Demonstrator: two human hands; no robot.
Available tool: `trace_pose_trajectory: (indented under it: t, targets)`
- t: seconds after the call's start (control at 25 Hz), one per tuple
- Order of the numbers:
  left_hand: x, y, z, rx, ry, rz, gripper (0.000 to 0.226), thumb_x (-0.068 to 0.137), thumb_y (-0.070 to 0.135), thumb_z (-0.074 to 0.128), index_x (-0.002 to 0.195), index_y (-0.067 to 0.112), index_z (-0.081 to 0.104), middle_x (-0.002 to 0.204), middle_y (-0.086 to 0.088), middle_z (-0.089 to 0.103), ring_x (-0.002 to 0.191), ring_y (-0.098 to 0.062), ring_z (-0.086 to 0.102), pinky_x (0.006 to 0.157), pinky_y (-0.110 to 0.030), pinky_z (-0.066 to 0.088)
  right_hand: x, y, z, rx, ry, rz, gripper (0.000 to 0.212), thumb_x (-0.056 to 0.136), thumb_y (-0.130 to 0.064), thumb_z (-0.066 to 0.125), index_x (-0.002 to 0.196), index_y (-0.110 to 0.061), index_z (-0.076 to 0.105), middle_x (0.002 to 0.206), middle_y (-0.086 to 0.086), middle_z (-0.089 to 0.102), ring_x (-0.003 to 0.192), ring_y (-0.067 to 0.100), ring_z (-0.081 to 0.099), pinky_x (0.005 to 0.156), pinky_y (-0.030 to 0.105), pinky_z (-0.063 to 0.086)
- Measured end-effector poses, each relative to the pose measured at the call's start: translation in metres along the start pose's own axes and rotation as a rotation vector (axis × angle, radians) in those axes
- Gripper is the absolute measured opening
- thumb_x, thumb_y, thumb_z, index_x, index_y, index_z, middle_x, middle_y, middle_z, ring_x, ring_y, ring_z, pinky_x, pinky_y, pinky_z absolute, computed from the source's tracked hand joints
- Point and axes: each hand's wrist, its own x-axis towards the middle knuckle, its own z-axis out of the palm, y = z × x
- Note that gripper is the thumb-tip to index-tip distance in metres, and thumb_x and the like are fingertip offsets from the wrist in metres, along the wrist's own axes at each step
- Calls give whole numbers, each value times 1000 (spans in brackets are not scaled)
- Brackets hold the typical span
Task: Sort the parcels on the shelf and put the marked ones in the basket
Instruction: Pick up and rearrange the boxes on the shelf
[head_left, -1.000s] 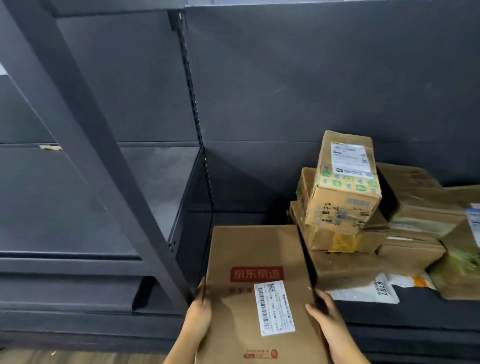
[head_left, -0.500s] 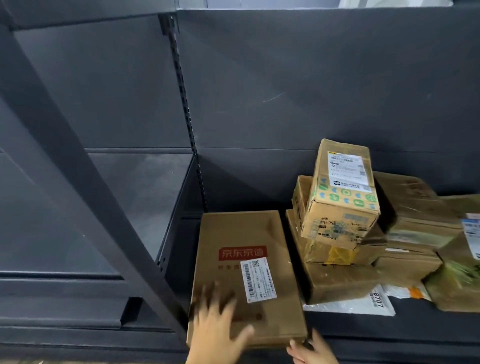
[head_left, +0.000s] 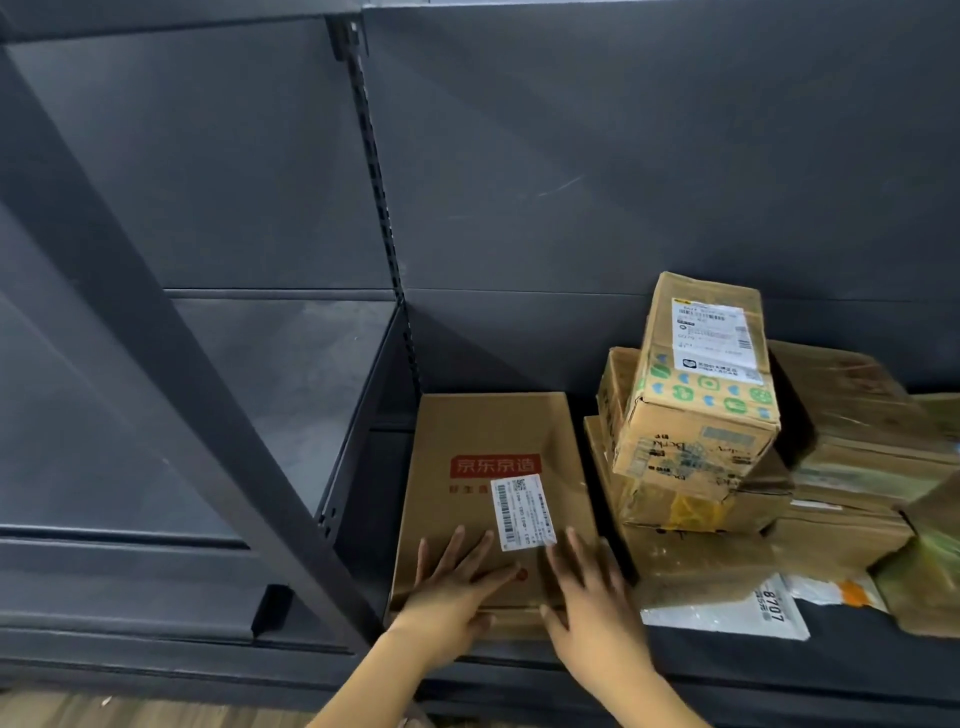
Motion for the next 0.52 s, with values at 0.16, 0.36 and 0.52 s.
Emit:
trace_pose_trajectory:
  t: [0.16, 0.36, 0.52]
  targets:
    - [12, -3, -13, -41, -42, -76, 93, 81, 48, 61, 148, 44, -4, 158, 11, -19, 142, -16, -27, 112, -56, -17, 44, -25, -9, -129, -230, -24, 69, 89, -58, 30, 149, -40, 3, 159, -10, -12, 143, 33, -22, 113, 57, -6]
    - [30, -1, -35, -58, -256, -138, 114, 70, 46, 75, 146, 45, -9, 148, 17, -31, 137, -18, -33, 106, -62, -19, 65, -16, -28, -172, -416, -58, 77, 85, -64, 38, 148, -42, 1, 158, -12, -14, 142, 33, -25, 111, 64, 0]
    - [37, 20, -71, -538, -58, -112, 78, 79, 31, 68, 147, 31, 29, 157, -3, 24, 142, -22, 27, 117, -47, 25, 46, -44, -84, 70, -170, -181, 48, 93, -33, 46, 140, -28, 40, 152, -5, 30, 139, 23, 31, 110, 32, 32]
